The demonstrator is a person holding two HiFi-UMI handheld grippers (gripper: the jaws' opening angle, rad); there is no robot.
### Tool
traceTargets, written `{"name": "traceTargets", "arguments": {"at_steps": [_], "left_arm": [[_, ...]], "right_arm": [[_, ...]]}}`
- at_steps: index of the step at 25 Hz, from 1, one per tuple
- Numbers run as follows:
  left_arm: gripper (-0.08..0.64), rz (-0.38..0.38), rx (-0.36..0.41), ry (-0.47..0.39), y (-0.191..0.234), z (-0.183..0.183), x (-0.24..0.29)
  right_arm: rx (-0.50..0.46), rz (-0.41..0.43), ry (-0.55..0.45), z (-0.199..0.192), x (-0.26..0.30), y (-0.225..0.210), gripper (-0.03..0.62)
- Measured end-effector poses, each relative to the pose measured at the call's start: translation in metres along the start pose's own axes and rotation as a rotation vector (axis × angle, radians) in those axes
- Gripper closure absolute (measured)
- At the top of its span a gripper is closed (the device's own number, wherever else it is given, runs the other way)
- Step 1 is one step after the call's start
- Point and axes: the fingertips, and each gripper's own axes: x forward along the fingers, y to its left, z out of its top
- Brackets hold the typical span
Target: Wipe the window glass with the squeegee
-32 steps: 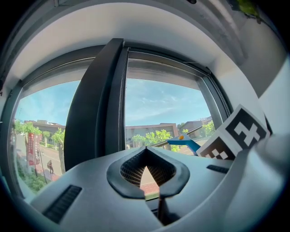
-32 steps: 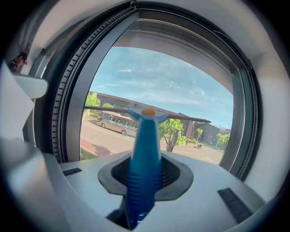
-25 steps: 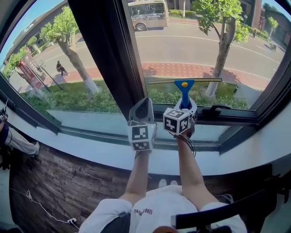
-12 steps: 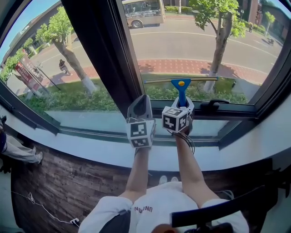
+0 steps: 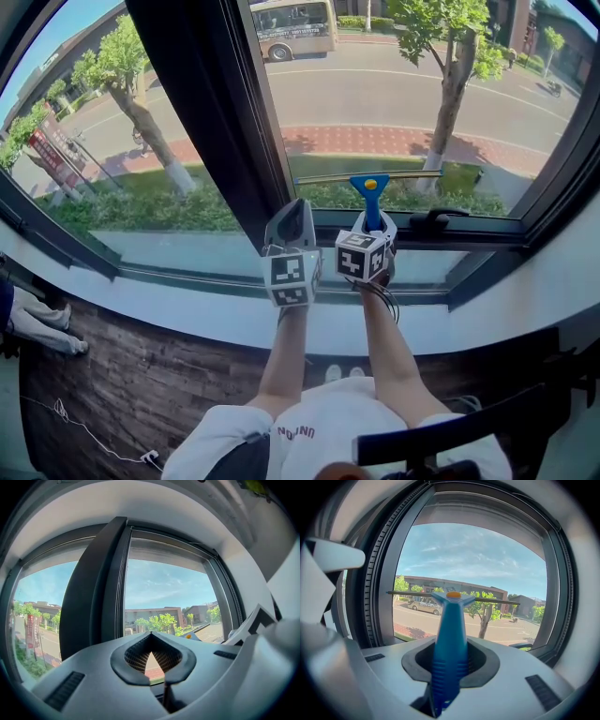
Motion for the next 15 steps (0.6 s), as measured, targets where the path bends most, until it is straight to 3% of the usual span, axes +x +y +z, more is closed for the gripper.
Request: {"name": "traceTargets", "arguments": {"at_steps": [15], "left_arm": [[0.557, -0.014, 0.006, -0.002, -0.009, 0.002, 0.001]], "right_arm": [[0.043, 0.063, 0.075, -0.034, 0.005, 0.006, 0.492]]}}
